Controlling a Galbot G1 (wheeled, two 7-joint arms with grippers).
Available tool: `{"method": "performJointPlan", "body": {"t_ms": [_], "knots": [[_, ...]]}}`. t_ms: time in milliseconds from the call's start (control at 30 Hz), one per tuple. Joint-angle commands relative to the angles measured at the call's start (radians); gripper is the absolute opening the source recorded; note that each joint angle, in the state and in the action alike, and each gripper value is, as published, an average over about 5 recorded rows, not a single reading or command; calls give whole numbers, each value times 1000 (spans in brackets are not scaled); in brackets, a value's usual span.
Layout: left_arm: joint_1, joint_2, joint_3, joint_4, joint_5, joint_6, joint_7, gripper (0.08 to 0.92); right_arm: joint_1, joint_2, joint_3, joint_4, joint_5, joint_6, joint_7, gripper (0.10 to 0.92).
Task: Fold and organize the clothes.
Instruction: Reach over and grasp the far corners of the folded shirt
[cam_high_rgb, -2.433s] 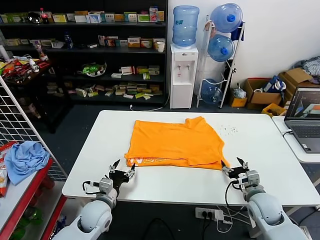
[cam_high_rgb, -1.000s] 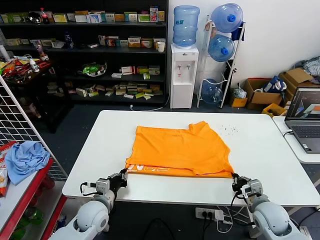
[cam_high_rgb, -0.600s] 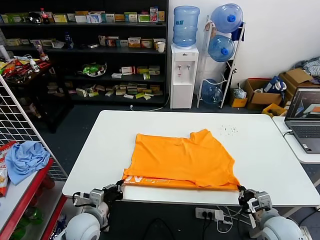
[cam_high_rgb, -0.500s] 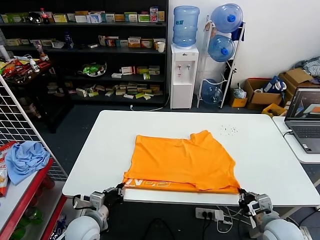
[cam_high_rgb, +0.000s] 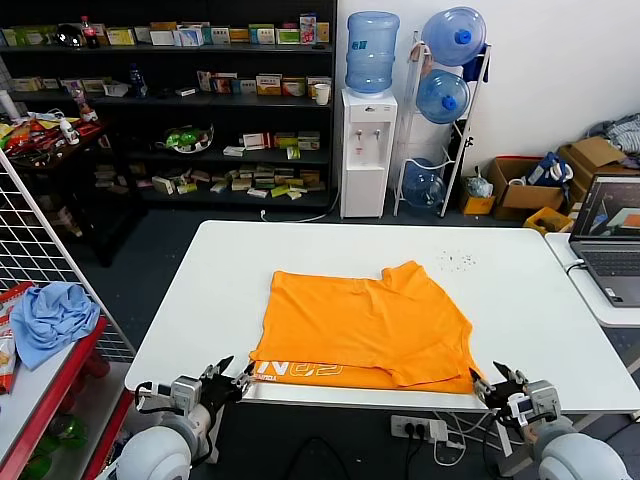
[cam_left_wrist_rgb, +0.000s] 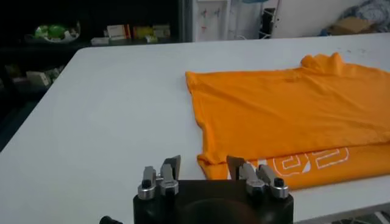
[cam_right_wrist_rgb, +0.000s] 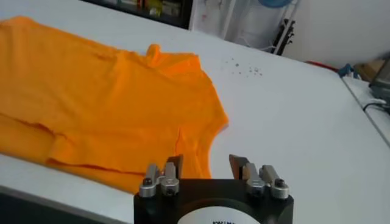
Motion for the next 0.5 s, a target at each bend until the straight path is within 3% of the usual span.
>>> {"method": "performJointPlan", "body": {"t_ms": [33,167,267,500], "knots": [[-286,-49,42,124,-23,-7,19,635,254,-16,-60,-132,77,61,-12,697],[-433,-131,109,296,-15,-21,35,753,450,14,-158,-287,91,57,-30,793],[-533,-188,164,425,0,-32,49,807,580,44,-234,-406,89,55,-47,819],[-706,-305,242,667,41,-63,73,822,821,136,-358,-644,58,63,-106,823]]}}
